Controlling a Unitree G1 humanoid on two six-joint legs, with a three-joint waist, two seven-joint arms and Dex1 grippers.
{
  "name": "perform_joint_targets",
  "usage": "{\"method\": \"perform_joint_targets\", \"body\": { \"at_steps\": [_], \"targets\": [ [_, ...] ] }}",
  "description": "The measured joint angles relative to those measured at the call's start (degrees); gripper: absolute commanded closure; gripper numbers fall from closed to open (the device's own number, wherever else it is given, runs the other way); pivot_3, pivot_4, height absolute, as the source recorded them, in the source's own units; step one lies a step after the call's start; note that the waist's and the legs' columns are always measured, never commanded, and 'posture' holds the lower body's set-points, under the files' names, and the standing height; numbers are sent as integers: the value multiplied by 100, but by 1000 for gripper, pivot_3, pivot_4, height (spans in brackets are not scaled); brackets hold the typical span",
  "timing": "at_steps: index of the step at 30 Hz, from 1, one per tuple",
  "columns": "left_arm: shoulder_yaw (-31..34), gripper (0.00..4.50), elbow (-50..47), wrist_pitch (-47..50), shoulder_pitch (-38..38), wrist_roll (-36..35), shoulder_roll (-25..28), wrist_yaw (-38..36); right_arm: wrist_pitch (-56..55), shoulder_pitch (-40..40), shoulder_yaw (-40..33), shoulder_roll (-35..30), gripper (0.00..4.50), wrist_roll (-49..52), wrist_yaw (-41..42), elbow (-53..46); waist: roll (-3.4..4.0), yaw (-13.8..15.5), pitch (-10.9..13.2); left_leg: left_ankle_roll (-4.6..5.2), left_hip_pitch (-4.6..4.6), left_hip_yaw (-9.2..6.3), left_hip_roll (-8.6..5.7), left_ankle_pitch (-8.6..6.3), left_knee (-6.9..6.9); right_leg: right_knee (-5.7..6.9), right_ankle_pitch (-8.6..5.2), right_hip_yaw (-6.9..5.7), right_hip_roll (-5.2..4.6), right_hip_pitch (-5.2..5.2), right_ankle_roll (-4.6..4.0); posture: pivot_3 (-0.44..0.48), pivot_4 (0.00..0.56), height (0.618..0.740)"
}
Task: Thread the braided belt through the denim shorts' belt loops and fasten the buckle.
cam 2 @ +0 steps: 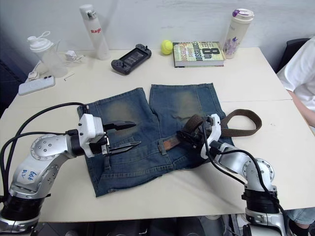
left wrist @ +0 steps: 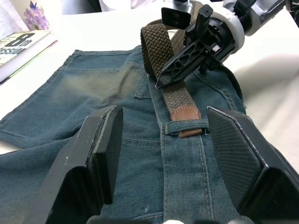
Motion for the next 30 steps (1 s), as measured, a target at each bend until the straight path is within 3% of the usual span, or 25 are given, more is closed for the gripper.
{"method": "perform_joint_targets", "body": {
  "at_steps": [11,18,24,30],
  "targets": [
    [0,1337,42,-35,-25,93,-31,10,166,228,429,123,4500,-20,-530,-515,0,7,0,0,0,0,0,0,-3,-1,0,1,0,-2,0,0,150,740],
    [-92,1337,353,-568,-39,429,-24,-172,189,480,588,565,4500,29,-894,-548,-1,-20,-1,-1,2,2,1,0,-8,-1,0,2,1,-4,0,0,150,740],
    [-795,1337,1952,-3918,-134,1948,264,-937,242,354,557,765,4500,293,-1031,-222,-6,-118,-7,13,11,8,4,-8,-25,-2,0,2,2,-6,-4,0,150,740],
    [-1049,1337,2923,-5371,-376,2288,176,-1108,296,284,544,764,4500,358,-1092,-141,-8,-127,-9,16,10,6,6,-10,-26,0,0,1,0,-8,-4,0,150,740]
  ]
}}
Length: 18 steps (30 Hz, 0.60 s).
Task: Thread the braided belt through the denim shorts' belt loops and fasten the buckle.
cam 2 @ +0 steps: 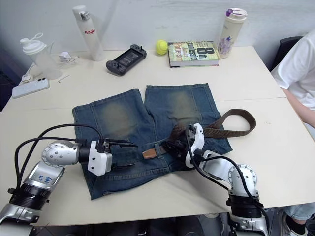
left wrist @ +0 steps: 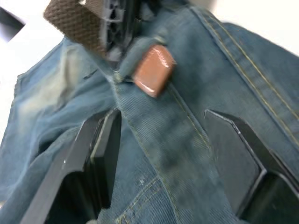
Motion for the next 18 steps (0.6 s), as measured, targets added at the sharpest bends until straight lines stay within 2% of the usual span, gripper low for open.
{"method": "perform_joint_targets", "body": {
  "at_steps": [7,18],
  "targets": [
    [-195,1337,846,-895,-388,462,-666,535,-28,-7,2,30,4500,34,-74,5,-9,-5,-5,-1,0,3,0,1,2,4,0,-3,1,-1,0,0,150,740],
    [-271,1337,1097,-1389,-504,738,-705,942,-108,63,10,49,4500,46,-165,-90,-9,8,-5,-3,-2,1,0,2,4,5,0,-5,-1,-1,0,0,150,740]
  ]
}}
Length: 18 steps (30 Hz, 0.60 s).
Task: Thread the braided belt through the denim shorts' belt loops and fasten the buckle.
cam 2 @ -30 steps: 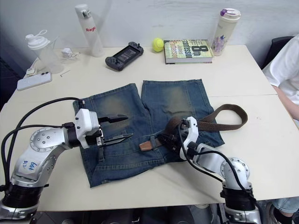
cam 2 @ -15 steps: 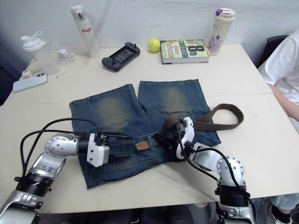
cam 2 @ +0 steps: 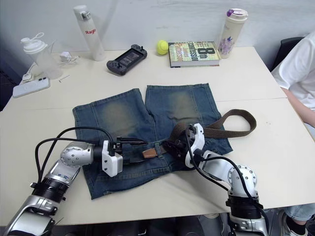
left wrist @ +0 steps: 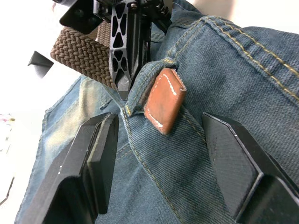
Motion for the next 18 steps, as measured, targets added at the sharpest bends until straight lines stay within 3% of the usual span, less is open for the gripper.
{"method": "perform_joint_targets", "body": {
  "at_steps": [7,14,18],
  "targets": [
    [-89,1337,0,-9,-29,18,-3,107,-62,36,14,13,4500,7,-13,-28,0,-1,0,-2,0,0,0,1,0,0,0,0,0,0,0,0,150,740],
    [-212,4427,-36,-58,-24,27,61,119,-64,36,23,11,4500,7,-46,-43,0,1,0,-2,0,0,0,1,0,0,0,0,0,0,0,0,150,740],
    [-233,4479,-157,-103,-30,181,165,156,-56,34,50,6,4500,5,-44,-57,0,-5,0,-2,0,0,0,1,-1,0,0,0,1,0,0,0,150,740]
  ]
}}
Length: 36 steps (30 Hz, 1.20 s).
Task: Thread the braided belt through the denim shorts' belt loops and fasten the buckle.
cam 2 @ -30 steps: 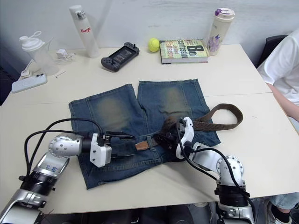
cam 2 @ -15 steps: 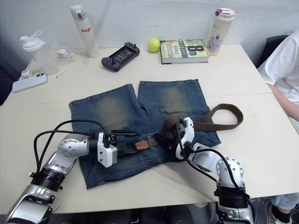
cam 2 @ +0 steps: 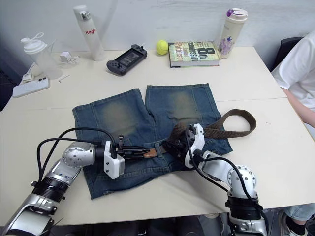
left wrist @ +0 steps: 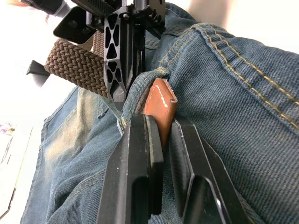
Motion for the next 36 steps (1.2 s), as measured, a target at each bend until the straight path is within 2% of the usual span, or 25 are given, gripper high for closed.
{"method": "perform_joint_targets", "body": {
  "at_steps": [5,12,13,16,17,18,23,33,36],
  "targets": [
    [-23,4479,-136,-196,-165,337,192,41,13,-1,24,-10,4500,-8,0,-32,0,-1,0,0,0,1,0,0,0,0,0,1,0,0,0,0,150,740],
    [-44,4479,-371,-70,-186,314,333,-23,14,0,32,-11,4500,11,-28,-64,0,-9,0,0,-2,1,0,0,-2,0,0,1,0,-4,0,0,150,740],
    [-49,3679,-417,-22,-186,266,357,-51,13,0,37,-10,4500,17,-33,-70,0,-9,0,-1,-2,1,0,1,-2,0,0,1,0,-4,0,0,150,740],
    [-49,2911,-511,65,-186,210,382,-106,13,2,42,-10,4500,32,-42,-75,1,-7,0,-2,-2,1,0,1,-1,0,0,1,0,-4,0,0,150,740],
    [-57,2490,-519,141,-183,143,383,-143,6,2,43,-10,4500,38,-51,-75,1,-2,1,-1,-3,1,0,1,0,0,0,1,0,-4,0,0,150,740],
    [-102,2308,-533,347,-163,-74,383,-196,-5,4,54,-8,4500,17,-62,-75,1,1,0,-2,-3,1,0,1,1,0,0,1,0,-4,0,0,150,740],
    [-174,2308,-735,570,3,-241,460,-381,-13,6,57,-8,4500,2,-62,-75,1,4,0,-1,-3,0,0,1,2,0,0,1,-1,-3,0,0,150,740],
    [-136,2308,-762,601,-6,-287,433,-295,-16,20,60,-8,4500,0,-62,-96,1,5,0,-1,-3,1,0,1,1,1,0,1,-1,-2,0,0,150,740],
    [-134,3071,-807,619,-6,-370,433,-288,-17,30,61,-8,4500,-2,-63,-111,1,4,0,-1,-3,0,0,1,1,0,0,1,-1,-2,0,0,150,740]
  ]
}}
